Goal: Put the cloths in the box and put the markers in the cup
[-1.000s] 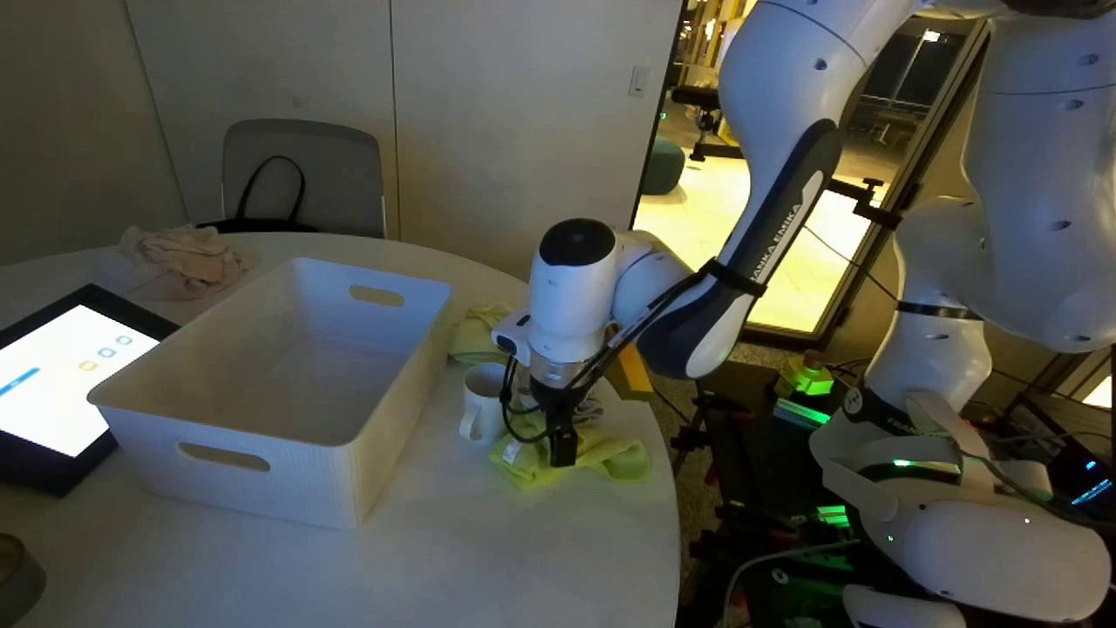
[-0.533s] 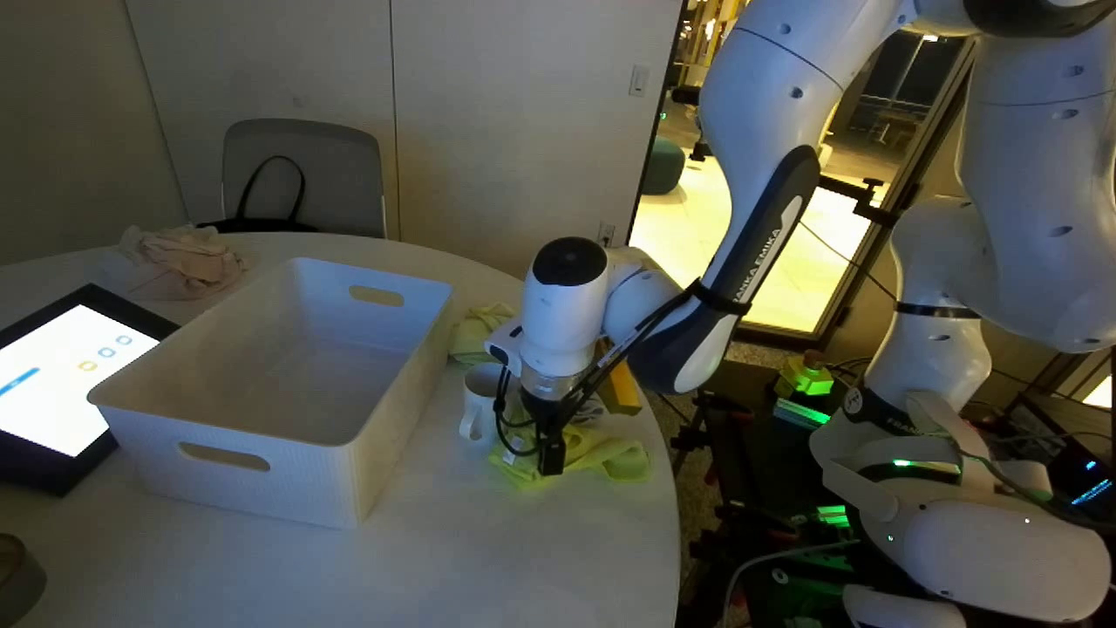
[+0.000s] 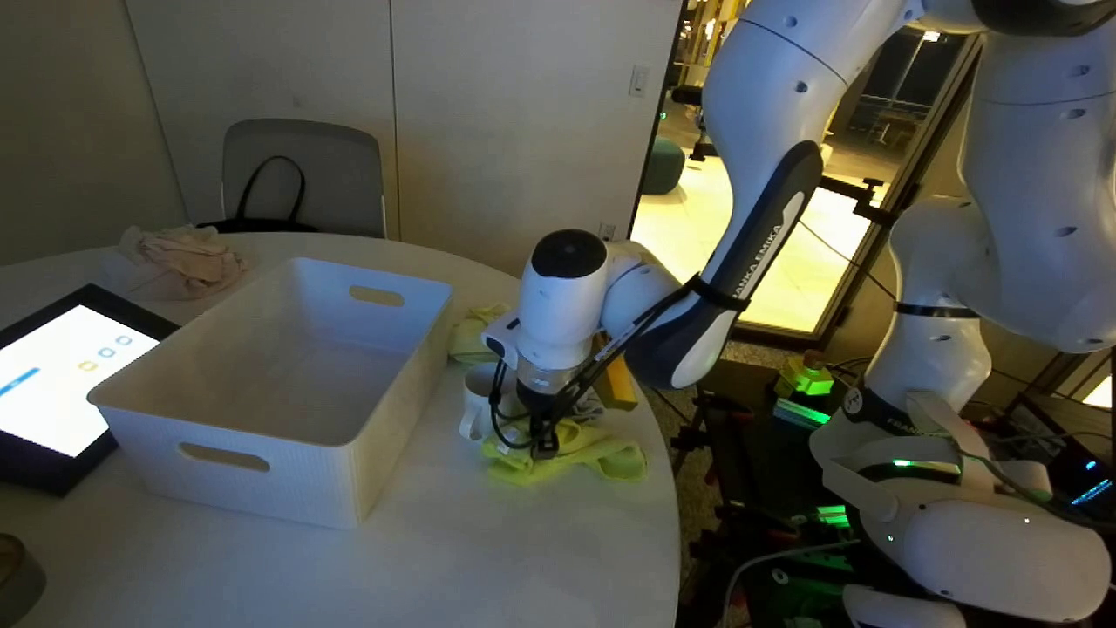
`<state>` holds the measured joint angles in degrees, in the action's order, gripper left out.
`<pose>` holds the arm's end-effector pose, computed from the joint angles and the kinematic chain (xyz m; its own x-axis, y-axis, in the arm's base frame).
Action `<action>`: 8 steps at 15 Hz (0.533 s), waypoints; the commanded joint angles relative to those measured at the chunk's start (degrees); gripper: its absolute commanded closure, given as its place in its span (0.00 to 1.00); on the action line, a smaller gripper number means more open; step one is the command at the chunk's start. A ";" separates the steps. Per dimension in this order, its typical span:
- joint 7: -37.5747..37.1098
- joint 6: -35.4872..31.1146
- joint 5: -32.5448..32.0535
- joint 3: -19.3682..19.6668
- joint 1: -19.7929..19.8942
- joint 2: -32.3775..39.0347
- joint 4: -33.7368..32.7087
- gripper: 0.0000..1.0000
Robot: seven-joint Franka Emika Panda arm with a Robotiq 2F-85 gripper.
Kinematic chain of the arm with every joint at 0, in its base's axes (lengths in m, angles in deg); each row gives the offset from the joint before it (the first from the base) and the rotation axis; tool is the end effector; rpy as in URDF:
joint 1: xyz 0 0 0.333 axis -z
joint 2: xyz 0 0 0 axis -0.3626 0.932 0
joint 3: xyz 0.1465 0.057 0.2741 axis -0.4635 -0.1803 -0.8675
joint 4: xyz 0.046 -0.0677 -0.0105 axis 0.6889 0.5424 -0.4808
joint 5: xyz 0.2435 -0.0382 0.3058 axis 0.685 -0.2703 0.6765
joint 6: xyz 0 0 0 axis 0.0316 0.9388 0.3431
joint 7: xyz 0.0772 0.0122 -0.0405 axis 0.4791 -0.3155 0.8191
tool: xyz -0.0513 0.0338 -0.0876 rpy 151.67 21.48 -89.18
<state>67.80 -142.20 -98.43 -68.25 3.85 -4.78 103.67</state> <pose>0.4848 0.1049 0.1394 0.9422 0.3328 -0.0382 0.3318 -0.9115 0.2430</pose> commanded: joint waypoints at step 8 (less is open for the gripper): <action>-1.54 5.14 -2.45 1.07 -4.15 -3.98 -0.09 0.96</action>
<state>67.68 -140.17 -98.80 -67.70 1.34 -5.88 103.41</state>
